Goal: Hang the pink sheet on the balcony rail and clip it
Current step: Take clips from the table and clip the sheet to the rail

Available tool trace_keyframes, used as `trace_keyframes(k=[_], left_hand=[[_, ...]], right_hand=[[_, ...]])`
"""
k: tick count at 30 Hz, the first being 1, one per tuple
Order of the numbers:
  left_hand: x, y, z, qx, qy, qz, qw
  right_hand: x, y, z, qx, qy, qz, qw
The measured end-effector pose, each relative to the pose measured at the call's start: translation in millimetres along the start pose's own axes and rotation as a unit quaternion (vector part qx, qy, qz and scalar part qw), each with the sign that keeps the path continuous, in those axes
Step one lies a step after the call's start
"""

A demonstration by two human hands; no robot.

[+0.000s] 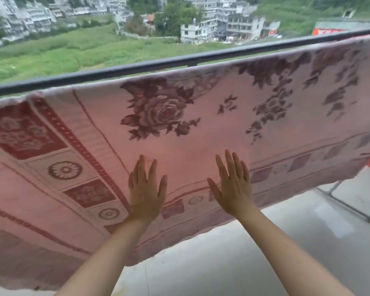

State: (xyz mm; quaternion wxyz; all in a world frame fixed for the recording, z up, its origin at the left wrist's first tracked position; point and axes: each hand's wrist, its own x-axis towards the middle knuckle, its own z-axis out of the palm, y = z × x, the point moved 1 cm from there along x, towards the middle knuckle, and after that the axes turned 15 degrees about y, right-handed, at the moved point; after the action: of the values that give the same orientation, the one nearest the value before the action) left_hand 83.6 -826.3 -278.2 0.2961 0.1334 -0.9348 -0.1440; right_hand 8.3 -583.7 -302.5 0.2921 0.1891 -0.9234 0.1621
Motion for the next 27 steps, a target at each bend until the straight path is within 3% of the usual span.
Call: trace_keyframes(k=[5, 12, 22, 27], left_hand=[[-0.2, 162.5, 69.8, -0.032, -0.075, 0.104, 0.991], [21.2, 338.5, 175.3, -0.094, -0.119, 0.235, 0.960], [64.7, 616.5, 342.3, -0.222, -0.163, 0.330, 0.903], [79.7, 781.8, 392.0, -0.250, -0.182, 0.411, 0.858]], right_hand=[[-27.0, 166.3, -60.2, -0.072, -0.017, 0.158, 0.985], [-58.9, 333.0, -100.3, -0.137, 0.012, 0.286, 0.948], [-44.0, 584.8, -156.8, -0.243, 0.027, 0.380, 0.892], [-40.5, 694.8, -215.3, -0.296, 0.088, 0.459, 0.833]])
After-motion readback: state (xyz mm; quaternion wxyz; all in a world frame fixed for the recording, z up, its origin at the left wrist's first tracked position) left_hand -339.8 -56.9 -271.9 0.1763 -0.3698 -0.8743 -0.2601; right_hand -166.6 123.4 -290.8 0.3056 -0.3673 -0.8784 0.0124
